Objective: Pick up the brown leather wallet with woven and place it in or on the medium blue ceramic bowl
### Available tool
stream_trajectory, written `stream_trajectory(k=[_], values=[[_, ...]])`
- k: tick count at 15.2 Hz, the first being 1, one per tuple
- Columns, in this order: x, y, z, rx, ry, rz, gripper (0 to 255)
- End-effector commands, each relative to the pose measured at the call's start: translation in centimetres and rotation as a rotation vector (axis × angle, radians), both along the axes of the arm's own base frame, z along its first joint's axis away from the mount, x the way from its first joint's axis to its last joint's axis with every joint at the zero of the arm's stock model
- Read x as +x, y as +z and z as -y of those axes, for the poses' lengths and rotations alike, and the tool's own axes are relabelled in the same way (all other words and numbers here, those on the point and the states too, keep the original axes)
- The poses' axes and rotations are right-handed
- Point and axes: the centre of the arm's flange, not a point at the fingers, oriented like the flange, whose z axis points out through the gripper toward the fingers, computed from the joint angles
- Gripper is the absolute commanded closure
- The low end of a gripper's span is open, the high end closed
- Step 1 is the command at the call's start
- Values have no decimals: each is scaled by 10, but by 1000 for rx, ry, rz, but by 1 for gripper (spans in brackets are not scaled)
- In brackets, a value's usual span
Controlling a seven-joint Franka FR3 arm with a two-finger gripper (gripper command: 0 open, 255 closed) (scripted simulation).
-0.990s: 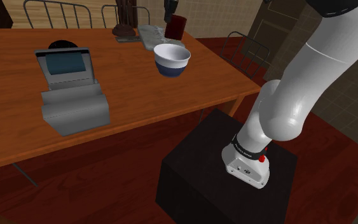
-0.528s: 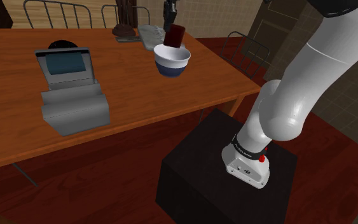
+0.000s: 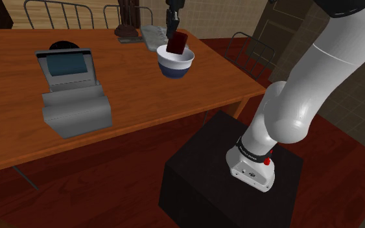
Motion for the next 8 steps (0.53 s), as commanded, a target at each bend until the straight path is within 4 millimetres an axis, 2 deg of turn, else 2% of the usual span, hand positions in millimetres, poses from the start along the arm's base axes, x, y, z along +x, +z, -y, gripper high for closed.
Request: stream_trajectory(k=[1, 4, 5, 8], values=[[0, 0, 0, 0, 0, 0, 255], [0, 0, 0, 0, 0, 0, 255], [0, 0, 0, 0, 0, 0, 0], [0, 0, 0, 0, 0, 0, 0]])
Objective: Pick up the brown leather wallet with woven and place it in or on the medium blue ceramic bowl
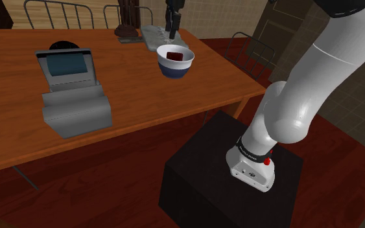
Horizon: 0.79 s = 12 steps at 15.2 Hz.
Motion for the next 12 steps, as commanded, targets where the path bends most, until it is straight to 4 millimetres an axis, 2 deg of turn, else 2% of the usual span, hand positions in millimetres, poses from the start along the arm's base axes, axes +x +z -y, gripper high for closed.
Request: stream_trajectory(k=[1, 2, 6, 12], values=[[0, 0, 0, 0, 0, 0, 0], [0, 0, 0, 0, 0, 0, 0], [-3, 50, 3, 0, 0, 0, 0], [-3, 50, 3, 0, 0, 0, 0]])
